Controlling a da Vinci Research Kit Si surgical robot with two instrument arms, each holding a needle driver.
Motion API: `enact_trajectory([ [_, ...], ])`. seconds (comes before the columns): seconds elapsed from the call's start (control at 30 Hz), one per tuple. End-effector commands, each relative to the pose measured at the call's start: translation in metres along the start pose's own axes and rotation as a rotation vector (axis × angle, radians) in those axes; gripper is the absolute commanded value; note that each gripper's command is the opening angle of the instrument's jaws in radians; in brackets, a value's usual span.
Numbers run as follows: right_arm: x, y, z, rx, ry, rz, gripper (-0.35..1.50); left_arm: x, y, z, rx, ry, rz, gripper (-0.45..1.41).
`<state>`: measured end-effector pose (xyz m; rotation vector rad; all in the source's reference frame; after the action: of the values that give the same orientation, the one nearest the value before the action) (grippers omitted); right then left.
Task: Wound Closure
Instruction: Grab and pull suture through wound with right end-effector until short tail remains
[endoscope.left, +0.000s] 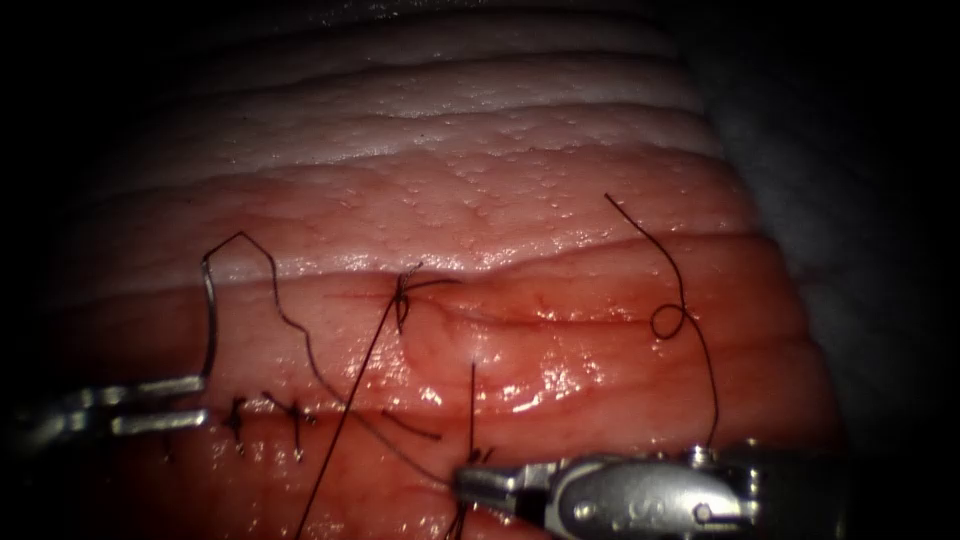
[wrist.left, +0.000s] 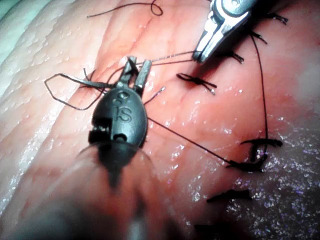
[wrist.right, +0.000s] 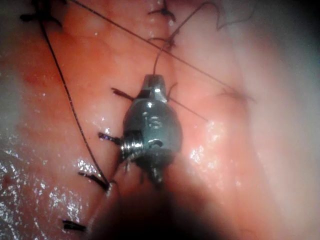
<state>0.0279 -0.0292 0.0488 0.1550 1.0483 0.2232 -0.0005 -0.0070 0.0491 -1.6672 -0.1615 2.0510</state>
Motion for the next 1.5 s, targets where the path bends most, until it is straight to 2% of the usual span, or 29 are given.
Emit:
enact_trajectory([
  [0.03, 0.0016, -0.0018, 0.0011, 0.013, 0.012, 0.004, -0.35, -0.0003, 0.0001, 0.0006, 0.001, 0.000, 0.001, -0.45],
  [0.17, 0.0039, -0.0034, 0.0019, 0.024, 0.022, -0.001, -0.35, -0.0001, 0.0003, 0.0005, 0.002, -0.002, 0.001, -0.45],
  [0.23, 0.0043, -0.0035, 0.0023, 0.029, 0.023, 0.000, -0.35, -0.0001, 0.0003, 0.0004, 0.002, -0.002, 0.001, -0.45],
  [0.3, 0.0042, -0.0029, 0.0027, 0.018, 0.027, -0.071, -0.35, -0.0001, 0.0003, 0.0003, 0.001, -0.002, 0.001, -0.45],
  [0.33, 0.0039, -0.0024, 0.0028, 0.007, 0.034, -0.103, -0.16, -0.0002, 0.0002, 0.0002, 0.000, -0.002, 0.001, -0.45],
  [0.37, 0.0036, -0.0018, 0.0030, -0.004, 0.040, -0.134, 0.36, -0.0002, 0.0001, 0.0001, -0.001, -0.002, 0.001, -0.45],
  [0.4, 0.0032, -0.0009, 0.0030, -0.021, 0.052, -0.150, 0.78, -0.0002, 0.0000, 0.0000, -0.003, -0.002, 0.000, -0.45],
  [0.43, 0.0027, -0.0001, 0.0030, -0.037, 0.064, -0.174, 1.03, -0.0002, -0.0002, -0.0002, -0.002, -0.003, -0.001, -0.45],
  [0.5, 0.0015, 0.0018, 0.0027, -0.074, 0.091, -0.191, 1.26, -0.0003, -0.0006, -0.0006, 0.001, -0.009, -0.002, -0.45],
  [0.63, -0.0007, 0.0052, 0.0019, -0.124, 0.115, -0.199, 1.38, -0.0006, -0.0023, -0.0020, 0.052, -0.024, 0.000, -0.45],
  [0.87, -0.0043, 0.0096, 0.0018, -0.162, 0.096, -0.194, 1.35, -0.0018, -0.0047, -0.0035, 0.107, -0.037, 0.000, -0.45],
  [1.07, -0.0066, 0.0120, 0.0041, -0.186, 0.078, -0.194, 1.33, -0.0026, -0.0053, -0.0032, 0.131, -0.052, 0.004, -0.45],
  [1.23, -0.0079, 0.0130, 0.0056, -0.183, 0.059, -0.201, 1.26, -0.0026, -0.0053, -0.0032, 0.132, -0.052, 0.004, -0.45],
  [1.3, -0.0084, 0.0130, 0.0060, -0.172, 0.044, -0.206, 1.11, -0.0026, -0.0053, -0.0032, 0.131, -0.052, 0.005, -0.45],
  [1.33, -0.0088, 0.0128, 0.0062, -0.159, 0.029, -0.210, 0.81, -0.0026, -0.0053, -0.0032, 0.130, -0.051, 0.005, -0.45],
  [1.4, -0.0092, 0.0124, 0.0065, -0.135, 0.002, -0.216, -0.16, -0.0025, -0.0053, -0.0032, 0.129, -0.050, 0.005, -0.45],
  [1.43, -0.0093, 0.0121, 0.0067, -0.120, -0.014, -0.207, -0.35, -0.0025, -0.0053, -0.0032, 0.128, -0.049, 0.005, -0.45],
  [1.5, -0.0094, 0.0119, 0.0069, -0.111, -0.023, -0.192, -0.35, -0.0025, -0.0053, -0.0032, 0.128, -0.049, 0.006, -0.45],
])
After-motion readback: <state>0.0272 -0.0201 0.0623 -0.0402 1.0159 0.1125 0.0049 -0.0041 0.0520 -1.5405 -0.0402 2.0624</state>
